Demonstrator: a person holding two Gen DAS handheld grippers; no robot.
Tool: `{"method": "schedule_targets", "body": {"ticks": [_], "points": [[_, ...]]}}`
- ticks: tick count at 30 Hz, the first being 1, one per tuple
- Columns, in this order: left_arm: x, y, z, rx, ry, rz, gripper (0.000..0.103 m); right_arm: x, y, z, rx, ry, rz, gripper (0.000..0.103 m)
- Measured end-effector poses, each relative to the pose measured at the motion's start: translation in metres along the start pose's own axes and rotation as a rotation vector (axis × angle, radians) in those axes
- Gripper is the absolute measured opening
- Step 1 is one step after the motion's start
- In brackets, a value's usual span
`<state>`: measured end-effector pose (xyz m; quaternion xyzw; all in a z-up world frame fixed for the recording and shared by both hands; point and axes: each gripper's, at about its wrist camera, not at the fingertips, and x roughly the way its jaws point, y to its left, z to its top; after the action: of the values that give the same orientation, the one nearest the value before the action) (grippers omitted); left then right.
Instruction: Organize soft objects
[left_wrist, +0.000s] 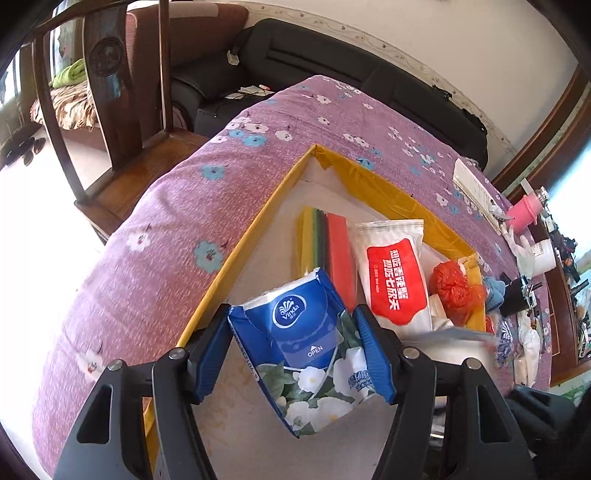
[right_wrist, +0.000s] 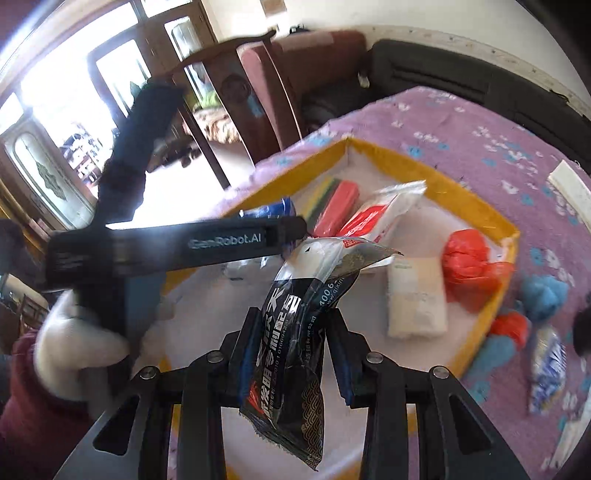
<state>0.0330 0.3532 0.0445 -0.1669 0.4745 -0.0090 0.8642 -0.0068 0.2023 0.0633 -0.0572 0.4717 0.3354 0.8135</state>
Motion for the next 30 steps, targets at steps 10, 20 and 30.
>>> {"method": "schedule_targets", "body": {"ticks": [10, 20, 30], "points": [[-0.020, 0.008, -0.002, -0.074, -0.038, -0.063, 0.074, 0.021, -0.017, 0.006, 0.029, 0.006, -0.032, 0.065], [-0.075, -0.043, -0.022, 0.020, -0.177, -0.043, 0.087, -0.081, -0.056, -0.022, 0.100, -0.198, -0.097, 0.083], [-0.063, -0.151, -0.056, 0.212, -0.108, -0.164, 0.088, -0.176, -0.194, -0.108, 0.416, -0.313, -0.336, 0.094]]}}
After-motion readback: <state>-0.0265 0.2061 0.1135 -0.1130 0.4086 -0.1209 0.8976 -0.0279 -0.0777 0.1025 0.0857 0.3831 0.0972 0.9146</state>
